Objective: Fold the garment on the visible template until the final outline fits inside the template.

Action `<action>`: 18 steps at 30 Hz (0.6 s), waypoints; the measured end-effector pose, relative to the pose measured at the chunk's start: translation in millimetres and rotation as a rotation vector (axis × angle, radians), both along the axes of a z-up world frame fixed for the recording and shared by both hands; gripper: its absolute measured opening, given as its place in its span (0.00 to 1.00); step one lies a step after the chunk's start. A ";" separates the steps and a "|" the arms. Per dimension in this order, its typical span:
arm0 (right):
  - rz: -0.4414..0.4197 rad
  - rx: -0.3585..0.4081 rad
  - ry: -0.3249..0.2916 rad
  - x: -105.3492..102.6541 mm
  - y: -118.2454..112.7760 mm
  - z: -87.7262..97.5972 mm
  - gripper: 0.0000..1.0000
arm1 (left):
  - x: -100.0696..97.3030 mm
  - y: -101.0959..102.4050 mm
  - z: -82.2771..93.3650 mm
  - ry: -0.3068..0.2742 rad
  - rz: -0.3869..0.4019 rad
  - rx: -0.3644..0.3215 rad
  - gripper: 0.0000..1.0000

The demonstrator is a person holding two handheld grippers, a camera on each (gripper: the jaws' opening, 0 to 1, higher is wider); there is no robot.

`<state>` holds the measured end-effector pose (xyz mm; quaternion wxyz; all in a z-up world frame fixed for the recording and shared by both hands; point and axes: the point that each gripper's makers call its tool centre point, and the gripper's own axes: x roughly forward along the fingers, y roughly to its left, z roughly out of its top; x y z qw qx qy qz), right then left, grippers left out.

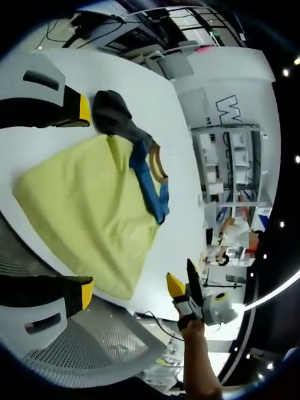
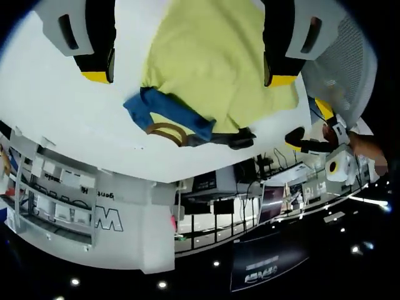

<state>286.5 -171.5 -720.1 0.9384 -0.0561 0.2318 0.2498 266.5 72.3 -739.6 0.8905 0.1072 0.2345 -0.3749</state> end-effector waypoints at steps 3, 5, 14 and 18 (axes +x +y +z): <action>-0.018 -0.004 0.002 -4.5 -8.7 -0.7 0.99 | 7.9 0.2 4.4 -0.004 -0.010 0.010 0.95; -0.027 -0.009 0.002 -7.0 -12.4 -0.4 0.99 | 15.0 1.7 7.7 -0.015 -0.017 0.017 0.89; -0.061 -0.008 0.022 -29.8 -22.5 -3.5 0.99 | 56.5 19.7 14.1 -0.042 -0.001 0.054 0.87; -0.058 -0.022 0.033 -40.4 -24.1 -8.6 0.99 | 80.0 32.6 13.5 -0.063 0.008 0.093 0.84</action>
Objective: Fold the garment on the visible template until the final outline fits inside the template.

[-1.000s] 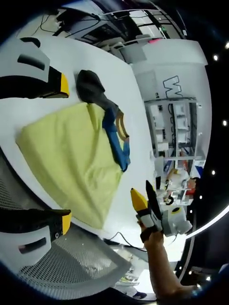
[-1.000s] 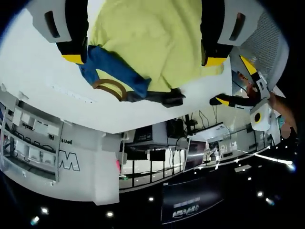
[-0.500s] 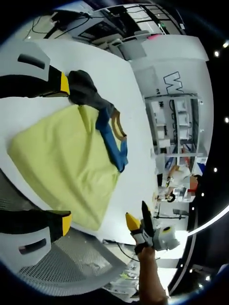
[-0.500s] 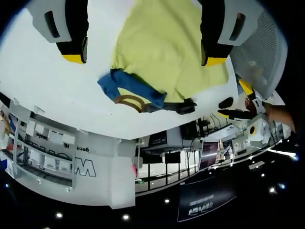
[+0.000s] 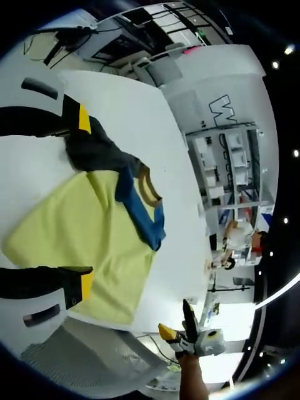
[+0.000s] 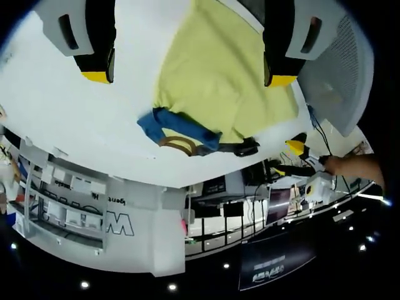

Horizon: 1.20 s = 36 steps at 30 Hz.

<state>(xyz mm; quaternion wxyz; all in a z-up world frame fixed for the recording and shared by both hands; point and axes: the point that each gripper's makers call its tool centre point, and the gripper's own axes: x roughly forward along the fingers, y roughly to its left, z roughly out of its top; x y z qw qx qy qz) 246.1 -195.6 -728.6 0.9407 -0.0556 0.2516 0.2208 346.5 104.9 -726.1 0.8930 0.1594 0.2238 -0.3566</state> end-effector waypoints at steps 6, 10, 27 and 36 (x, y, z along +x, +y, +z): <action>-0.006 -0.024 0.008 -11.9 -2.0 -3.6 0.99 | 28.6 13.5 -3.5 -0.002 0.016 0.031 0.77; -0.011 -0.041 -0.004 -15.4 -3.2 -1.7 0.99 | 47.6 21.9 -12.6 -0.002 0.045 0.036 0.68; -0.024 -0.059 0.008 -29.7 -1.6 -10.8 0.99 | 81.5 38.1 -68.5 0.141 0.156 0.086 0.46; -0.052 -0.047 0.012 -31.3 -0.9 -13.8 0.96 | 86.4 37.7 -89.1 0.224 0.177 0.099 0.37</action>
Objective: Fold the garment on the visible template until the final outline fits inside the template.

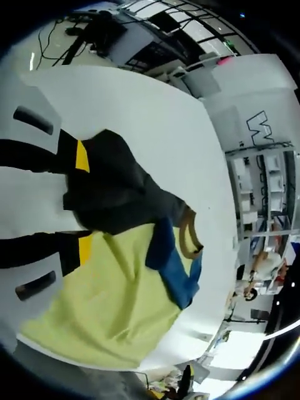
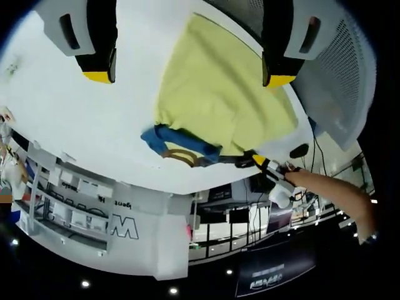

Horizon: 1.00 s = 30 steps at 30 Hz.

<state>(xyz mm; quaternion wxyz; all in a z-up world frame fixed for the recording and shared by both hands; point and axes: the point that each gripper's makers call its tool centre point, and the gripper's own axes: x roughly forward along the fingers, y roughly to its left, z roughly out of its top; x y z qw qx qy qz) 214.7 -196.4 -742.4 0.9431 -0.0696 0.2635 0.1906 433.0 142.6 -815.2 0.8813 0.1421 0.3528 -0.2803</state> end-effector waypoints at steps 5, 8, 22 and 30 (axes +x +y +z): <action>-0.006 0.006 0.006 -1.3 2.2 -3.0 0.95 | 2.1 2.6 -3.7 0.022 0.030 -0.006 0.29; -0.006 0.000 0.008 -2.4 3.5 -3.7 0.95 | 3.2 7.1 -5.6 0.034 0.043 -0.004 0.15; -0.007 0.008 0.005 -2.0 5.0 -3.4 0.97 | -10.4 -3.2 24.3 0.023 0.067 -0.081 0.03; 0.016 -0.003 -0.015 -2.0 10.6 -3.4 0.99 | 0.8 -12.9 54.7 -0.028 0.093 -0.172 0.03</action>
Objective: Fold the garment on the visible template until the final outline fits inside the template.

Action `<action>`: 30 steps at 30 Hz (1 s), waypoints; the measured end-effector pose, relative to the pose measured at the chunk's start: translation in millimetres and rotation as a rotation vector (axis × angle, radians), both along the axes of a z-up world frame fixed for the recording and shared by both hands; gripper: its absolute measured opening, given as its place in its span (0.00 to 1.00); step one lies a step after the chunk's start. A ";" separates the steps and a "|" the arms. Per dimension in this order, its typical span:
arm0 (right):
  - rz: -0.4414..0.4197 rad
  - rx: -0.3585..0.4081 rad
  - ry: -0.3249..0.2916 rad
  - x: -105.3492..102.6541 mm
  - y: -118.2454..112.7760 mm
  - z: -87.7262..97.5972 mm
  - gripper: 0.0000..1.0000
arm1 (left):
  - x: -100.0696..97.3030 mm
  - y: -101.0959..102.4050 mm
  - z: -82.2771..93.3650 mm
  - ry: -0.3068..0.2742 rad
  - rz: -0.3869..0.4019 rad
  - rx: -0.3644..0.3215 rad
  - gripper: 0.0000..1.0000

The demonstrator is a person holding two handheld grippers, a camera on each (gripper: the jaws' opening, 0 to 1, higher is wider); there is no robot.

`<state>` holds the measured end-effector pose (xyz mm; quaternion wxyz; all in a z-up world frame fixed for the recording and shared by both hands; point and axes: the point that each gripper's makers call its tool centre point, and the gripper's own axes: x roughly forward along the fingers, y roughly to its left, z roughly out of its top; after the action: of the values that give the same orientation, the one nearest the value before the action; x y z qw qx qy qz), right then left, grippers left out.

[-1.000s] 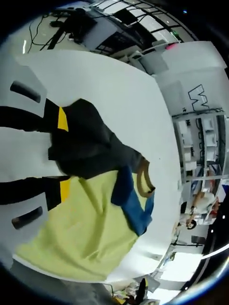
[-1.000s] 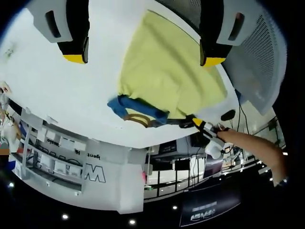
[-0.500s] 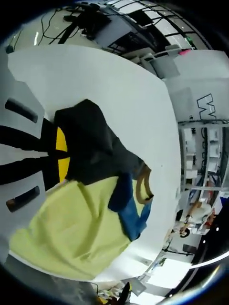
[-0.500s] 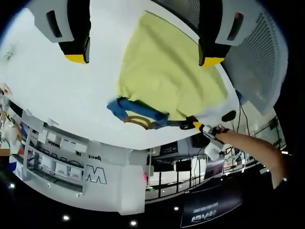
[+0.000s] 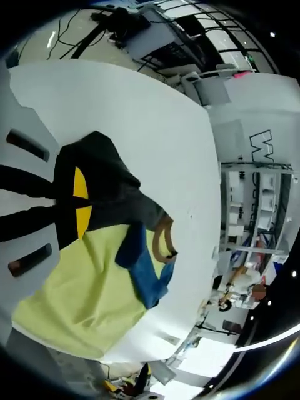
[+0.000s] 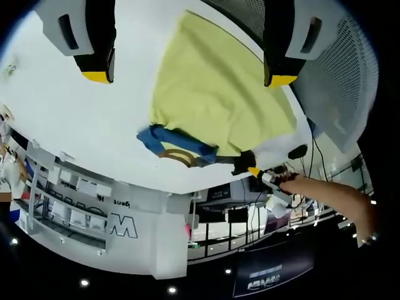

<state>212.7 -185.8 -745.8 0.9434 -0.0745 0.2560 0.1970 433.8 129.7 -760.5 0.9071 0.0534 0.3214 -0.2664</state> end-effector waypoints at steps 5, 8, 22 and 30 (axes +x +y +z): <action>-0.003 0.002 -0.002 -1.2 -1.1 -2.2 0.99 | 6.7 -8.3 22.3 -0.039 0.014 -0.059 0.03; -0.019 0.052 -0.038 0.7 -0.2 0.2 0.99 | 15.1 -16.4 39.8 -0.064 0.029 -0.136 0.03; -0.057 0.062 -0.024 1.7 -5.8 -5.4 0.99 | 37.7 -44.9 89.4 -0.144 -0.004 -0.218 0.03; -0.044 0.039 -0.021 1.0 -5.2 -7.5 0.99 | 49.1 -65.1 124.1 -0.201 -0.030 -0.256 0.03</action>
<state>213.8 -191.0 -753.3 0.9514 -0.0526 0.2439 0.1803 482.9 64.6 -636.3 0.9301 -0.0314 0.1918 -0.3118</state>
